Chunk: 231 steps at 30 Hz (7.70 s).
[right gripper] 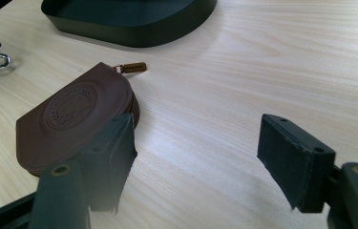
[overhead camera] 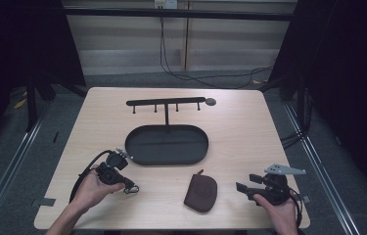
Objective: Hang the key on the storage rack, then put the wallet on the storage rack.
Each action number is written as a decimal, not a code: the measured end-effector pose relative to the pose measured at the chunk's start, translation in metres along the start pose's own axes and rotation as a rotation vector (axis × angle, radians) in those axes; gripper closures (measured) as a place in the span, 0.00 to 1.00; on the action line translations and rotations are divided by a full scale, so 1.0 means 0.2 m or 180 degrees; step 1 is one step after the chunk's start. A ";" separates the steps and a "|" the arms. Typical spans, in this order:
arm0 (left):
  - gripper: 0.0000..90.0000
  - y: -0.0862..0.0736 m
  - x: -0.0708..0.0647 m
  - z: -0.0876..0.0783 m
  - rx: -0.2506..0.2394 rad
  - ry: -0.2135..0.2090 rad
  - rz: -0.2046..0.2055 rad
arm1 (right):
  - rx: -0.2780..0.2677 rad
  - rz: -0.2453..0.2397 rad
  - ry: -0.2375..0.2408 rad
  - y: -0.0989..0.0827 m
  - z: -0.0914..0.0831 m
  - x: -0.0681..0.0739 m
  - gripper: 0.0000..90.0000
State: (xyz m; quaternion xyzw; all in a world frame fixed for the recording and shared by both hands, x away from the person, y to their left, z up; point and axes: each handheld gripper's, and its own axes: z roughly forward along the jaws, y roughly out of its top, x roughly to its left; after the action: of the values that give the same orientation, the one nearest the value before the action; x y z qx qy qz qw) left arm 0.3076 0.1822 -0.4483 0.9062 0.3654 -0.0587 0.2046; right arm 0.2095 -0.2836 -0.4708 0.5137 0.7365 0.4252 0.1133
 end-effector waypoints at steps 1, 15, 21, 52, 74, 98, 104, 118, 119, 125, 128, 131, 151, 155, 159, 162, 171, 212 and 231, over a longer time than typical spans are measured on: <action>0.99 0.00 0.00 -0.01 0.0000 -0.0049 0.0000 | -0.0002 -0.0002 -0.0007 0.00 0.00 0.00 0.32; 0.99 0.02 -0.02 -0.06 0.0009 -0.0016 0.0090 | 0.0000 0.0010 -0.0007 0.00 0.00 0.00 0.31; 0.99 0.03 -0.03 -0.10 0.0058 0.0054 0.0115 | 0.0000 0.0012 -0.0009 0.00 0.00 0.00 0.31; 0.99 0.11 -0.01 -0.34 0.0329 0.0161 0.0225 | 0.0019 0.0010 -0.0014 0.00 0.00 0.00 0.31; 0.99 0.26 0.03 -0.47 0.0497 0.0292 0.0190 | 0.0032 0.0003 -0.0010 0.00 0.00 0.00 0.31; 0.99 0.44 0.04 -0.62 0.0481 0.0417 0.0233 | 0.0035 0.0017 0.0003 0.00 0.01 -0.01 0.30; 1.00 0.50 0.03 -0.64 0.0520 0.0452 0.0277 | 0.0040 0.0032 0.0018 0.00 0.00 0.00 0.30; 0.99 0.66 0.01 -0.68 0.0507 0.0494 0.0281 | 0.0041 0.0015 0.0018 0.00 0.01 -0.01 0.29; 1.00 0.68 0.00 -0.69 0.0526 0.0499 0.0283 | 0.0040 0.0015 0.0025 0.00 0.01 -0.01 0.29; 1.00 0.74 0.01 -0.69 0.0539 0.0501 0.0307 | 0.0046 0.0019 0.0034 0.00 0.01 -0.01 0.29; 1.00 0.76 0.02 -0.69 0.0523 0.0517 0.0295 | 0.0046 0.0018 0.0035 0.00 0.01 -0.01 0.29; 1.00 0.78 0.02 -0.69 0.0518 0.0513 0.0279 | 0.0044 0.0014 0.0033 0.00 0.01 -0.01 0.29; 1.00 0.96 0.16 -0.65 0.0452 0.0477 -0.0042 | 0.0054 0.0003 0.0077 0.00 0.01 -0.01 0.29; 1.00 0.99 0.16 -0.64 0.0445 0.0518 -0.0063 | 0.0062 0.0007 0.0088 0.00 0.01 -0.01 0.29; 1.00 1.01 0.17 -0.62 0.0452 0.0532 -0.0065 | 0.0063 0.0020 0.0076 0.00 0.00 -0.01 0.29; 1.00 1.02 0.18 -0.59 0.0498 0.0621 -0.0088 | 0.0064 0.0011 0.0085 0.00 0.01 -0.01 0.29; 0.99 1.03 0.22 -0.60 0.0422 0.0627 -0.0153 | 0.0068 0.0004 0.0093 0.00 0.01 -0.01 0.29; 0.54 0.50 0.34 -0.67 -0.0565 0.0541 -0.0490 | 0.0149 0.0074 0.0060 0.00 0.03 -0.01 0.29; 0.33 0.14 0.33 -0.49 -0.1194 0.0699 -0.0541 | 0.0227 0.0126 0.0132 0.01 0.04 -0.02 0.29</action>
State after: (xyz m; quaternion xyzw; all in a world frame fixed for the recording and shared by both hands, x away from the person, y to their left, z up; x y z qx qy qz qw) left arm 0.3712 0.2471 -0.3672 0.8192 0.4650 0.0922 0.3227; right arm 0.2164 -0.2827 -0.4747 0.5230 0.7431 0.4114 0.0712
